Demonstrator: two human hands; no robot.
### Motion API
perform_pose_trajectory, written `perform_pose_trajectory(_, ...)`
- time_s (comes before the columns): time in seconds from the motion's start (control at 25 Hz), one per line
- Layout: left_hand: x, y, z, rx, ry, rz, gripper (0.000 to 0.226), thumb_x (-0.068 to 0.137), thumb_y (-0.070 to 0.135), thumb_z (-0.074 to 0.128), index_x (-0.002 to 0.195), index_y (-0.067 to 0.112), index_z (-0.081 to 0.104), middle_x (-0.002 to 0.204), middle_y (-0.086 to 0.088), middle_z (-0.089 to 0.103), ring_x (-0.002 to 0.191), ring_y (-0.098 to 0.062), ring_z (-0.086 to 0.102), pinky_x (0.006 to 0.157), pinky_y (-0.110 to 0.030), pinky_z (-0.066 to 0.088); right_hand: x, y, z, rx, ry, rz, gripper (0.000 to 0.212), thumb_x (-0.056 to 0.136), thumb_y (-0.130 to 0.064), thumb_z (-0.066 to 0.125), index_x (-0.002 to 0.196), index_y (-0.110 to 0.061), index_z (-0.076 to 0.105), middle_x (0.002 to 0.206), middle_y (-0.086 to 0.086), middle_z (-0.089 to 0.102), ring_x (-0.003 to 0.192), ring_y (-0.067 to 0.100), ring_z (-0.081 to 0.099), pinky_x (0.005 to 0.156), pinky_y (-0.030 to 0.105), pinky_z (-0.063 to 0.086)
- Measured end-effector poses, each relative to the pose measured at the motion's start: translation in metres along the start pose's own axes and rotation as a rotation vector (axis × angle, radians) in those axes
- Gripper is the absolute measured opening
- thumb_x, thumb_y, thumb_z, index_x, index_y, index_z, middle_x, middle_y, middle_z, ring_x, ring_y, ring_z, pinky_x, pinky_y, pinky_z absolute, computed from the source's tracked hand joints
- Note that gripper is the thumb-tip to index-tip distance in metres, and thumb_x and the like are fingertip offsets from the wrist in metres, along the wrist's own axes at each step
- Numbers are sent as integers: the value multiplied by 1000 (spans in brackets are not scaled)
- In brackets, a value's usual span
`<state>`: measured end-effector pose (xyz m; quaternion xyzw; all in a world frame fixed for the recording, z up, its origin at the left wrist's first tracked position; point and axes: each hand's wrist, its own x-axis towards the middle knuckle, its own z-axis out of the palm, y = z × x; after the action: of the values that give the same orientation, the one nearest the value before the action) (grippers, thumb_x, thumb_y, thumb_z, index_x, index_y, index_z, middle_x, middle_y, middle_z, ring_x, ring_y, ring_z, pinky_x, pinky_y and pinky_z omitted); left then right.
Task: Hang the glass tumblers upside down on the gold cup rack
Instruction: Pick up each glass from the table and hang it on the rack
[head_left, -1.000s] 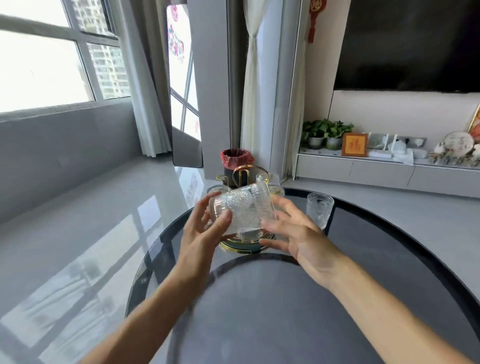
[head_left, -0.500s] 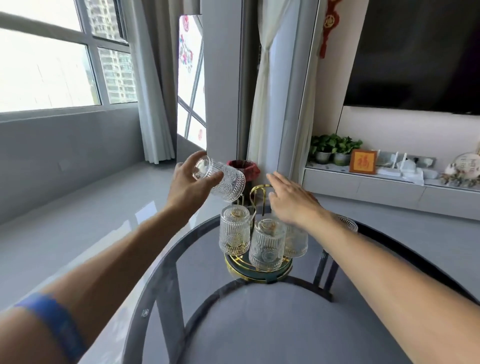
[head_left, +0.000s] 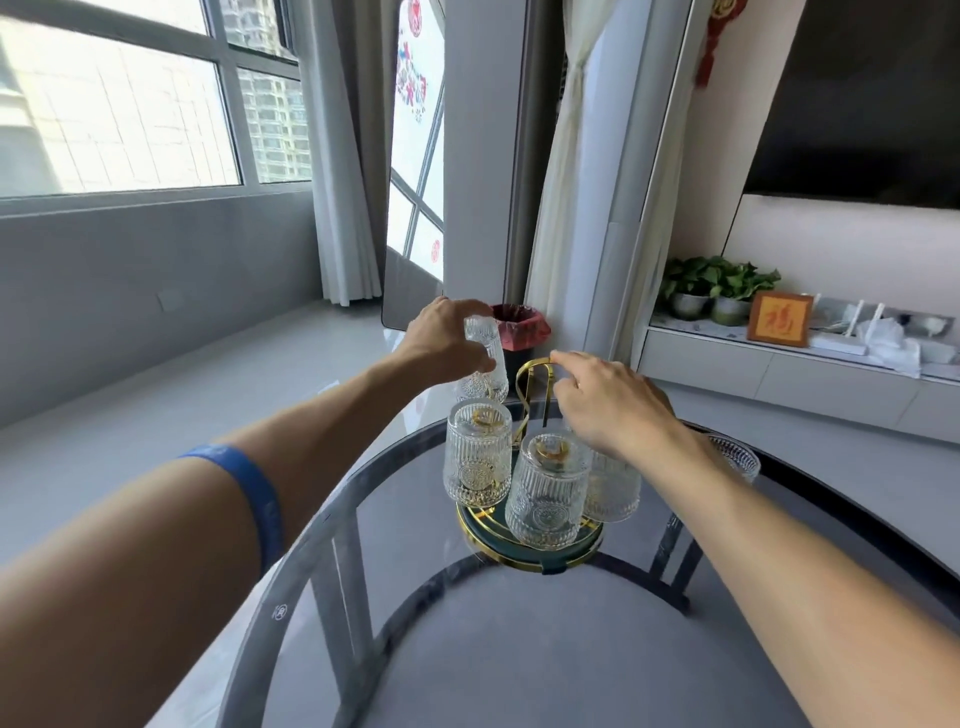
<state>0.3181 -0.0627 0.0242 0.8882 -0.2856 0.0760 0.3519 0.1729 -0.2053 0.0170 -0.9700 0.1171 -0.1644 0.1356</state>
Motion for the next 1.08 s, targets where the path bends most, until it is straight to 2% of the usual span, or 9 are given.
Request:
perform_pose_trajectory(0.12, 3, 1, 11, 0, -88, 3, 66, 69, 9, 83, 129, 25, 61, 139, -10, 57, 120, -27, 56, 90, -29, 38, -2, 1, 0, 14, -2, 3, 49, 94, -32, 31, 142, -30, 42, 151, -5, 45, 126, 26, 51, 102, 41, 38)
perform_pose_trajectory(0.2, 6, -2, 16, 1, -123, -34, 65, 68, 6, 83, 128, 24, 62, 140, -9, 56, 120, -25, 54, 87, -27, 37, -3, 0, -1, 7, 7, 1, 45, 93, -31, 31, 132, -26, 51, 144, -2, 53, 119, 28, 55, 95, 40, 41)
perform_pose_trajectory(0.36, 13, -4, 24, -26, -199, -107, 61, 67, 3, 83, 121, 25, 66, 136, -9, 56, 103, -18, 50, 83, -29, 39, 3, 1, -7, 17, 21, 4, 41, 90, -29, 32, 120, -22, 60, 128, 8, 64, 106, 32, 59, 81, 38, 43)
perform_pose_trajectory(0.56, 20, -12, 38, -39, -247, -129, 50, 75, 3, 76, 120, 23, 67, 122, -8, 62, 73, -5, 53, 55, -16, 40, 8, 4, -8, 27, 28, 2, 39, 90, -28, 35, 114, -21, 65, 119, 11, 68, 93, 31, 57, 70, 34, 36)
perform_pose_trajectory(0.64, 19, -14, 39, -40, -261, -143, 50, 77, 5, 76, 122, 24, 65, 126, -9, 61, 79, -8, 55, 59, -17, 41, 8, 3, -7, 34, 36, 12, 38, 90, -28, 36, 113, -22, 65, 117, 11, 69, 86, 29, 53, 68, 34, 34)
perform_pose_trajectory(0.72, 17, -14, 41, -29, -272, -149, 54, 76, 8, 78, 125, 25, 62, 133, -11, 57, 97, -19, 57, 75, -22, 44, 5, 3, -4, 34, 49, 13, 39, 89, -28, 36, 117, -24, 63, 121, 9, 68, 89, 30, 54, 70, 35, 36)
perform_pose_trajectory(0.84, 5, -9, 36, -140, -235, -159, 68, 76, 14, 82, 137, 22, 53, 142, -13, 51, 116, -26, 52, 93, -30, 43, 5, 9, -1, 2, -4, -5, 47, 92, -31, 35, 137, -31, 49, 145, -1, 53, 120, 30, 54, 90, 38, 41)
perform_pose_trajectory(0.96, -20, 5, 18, -179, -53, -101, 66, 83, 20, 75, 143, 19, 46, 145, -10, 49, 121, -22, 50, 95, -33, 40, 4, 16, -2, 122, -122, -9, 53, 97, -41, 35, 150, -34, 30, 160, -8, 27, 140, 22, 35, 110, 38, 27)
perform_pose_trajectory(1.08, -65, 30, 5, -102, 109, 80, 56, 87, 21, 68, 140, 19, 50, 141, -9, 53, 124, -22, 50, 98, -31, 37, -29, 28, 2, 363, 74, 34, 54, 99, -45, 39, 150, -31, 31, 161, -7, 21, 144, 14, 25, 105, 22, 18)
